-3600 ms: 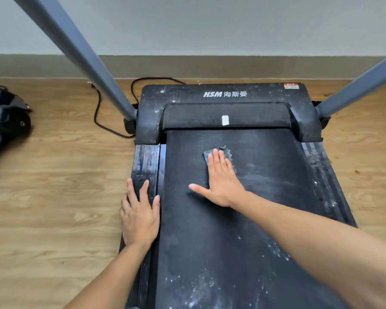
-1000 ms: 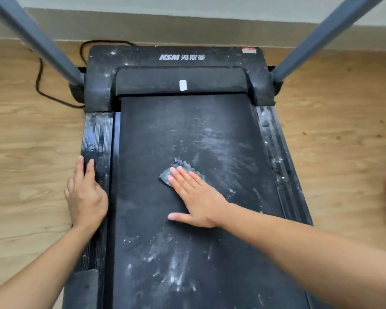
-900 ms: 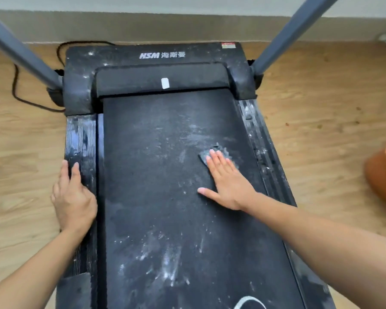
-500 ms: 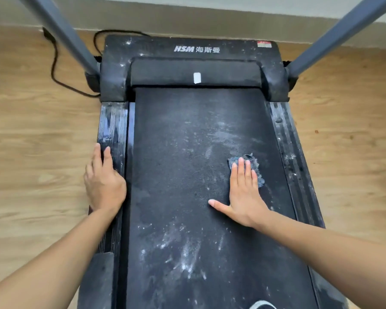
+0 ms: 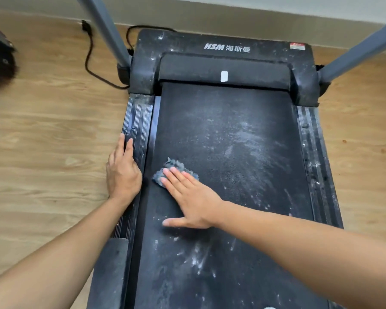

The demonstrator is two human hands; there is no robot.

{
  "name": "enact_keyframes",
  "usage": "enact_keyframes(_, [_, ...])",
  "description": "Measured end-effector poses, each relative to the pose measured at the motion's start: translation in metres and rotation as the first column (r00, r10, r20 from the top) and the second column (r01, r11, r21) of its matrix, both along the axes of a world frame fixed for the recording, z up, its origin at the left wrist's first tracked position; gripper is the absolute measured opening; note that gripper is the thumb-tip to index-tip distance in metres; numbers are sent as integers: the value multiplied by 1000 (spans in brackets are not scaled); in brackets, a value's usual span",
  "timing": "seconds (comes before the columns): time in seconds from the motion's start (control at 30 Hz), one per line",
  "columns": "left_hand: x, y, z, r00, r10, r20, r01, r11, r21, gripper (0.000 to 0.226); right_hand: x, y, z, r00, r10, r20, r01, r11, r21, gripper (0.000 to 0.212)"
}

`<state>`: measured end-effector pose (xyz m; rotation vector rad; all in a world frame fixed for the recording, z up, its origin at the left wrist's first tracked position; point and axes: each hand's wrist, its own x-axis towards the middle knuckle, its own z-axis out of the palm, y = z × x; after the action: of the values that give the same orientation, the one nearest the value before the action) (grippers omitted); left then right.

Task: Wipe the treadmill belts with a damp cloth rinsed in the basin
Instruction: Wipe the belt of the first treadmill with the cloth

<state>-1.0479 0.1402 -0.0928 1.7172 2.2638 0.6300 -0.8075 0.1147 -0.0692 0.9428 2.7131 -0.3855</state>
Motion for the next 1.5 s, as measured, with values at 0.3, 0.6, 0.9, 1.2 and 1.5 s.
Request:
enact_keyframes(0.3, [7, -1, 0, 998, 17, -58, -20, 999, -49, 66, 237, -31, 27, 770, -615, 172, 626, 780, -14, 101])
enact_keyframes(0.6, [21, -1, 17, 998, 50, -48, -52, 997, -52, 66, 257, -14, 56, 710, -704, -8, 697, 701, 151, 22])
enact_keyframes(0.9, [132, 11, 76, 798, -476, 369, 457, 878, 142, 44, 207, 10, 98, 126, -943, -308, 789, 284, -545, 4])
enact_keyframes(1.2, [186, -49, 77, 624, -467, 627, 712, 671, -208, 35, 250, -1, 83, 452, -892, -20, 860, 442, -256, 42])
enact_keyframes(1.5, [211, -67, 56, 656, -304, 691, 665, 666, -338, 29, 219, -26, 55, 638, -767, -73, 755, 641, -139, 18])
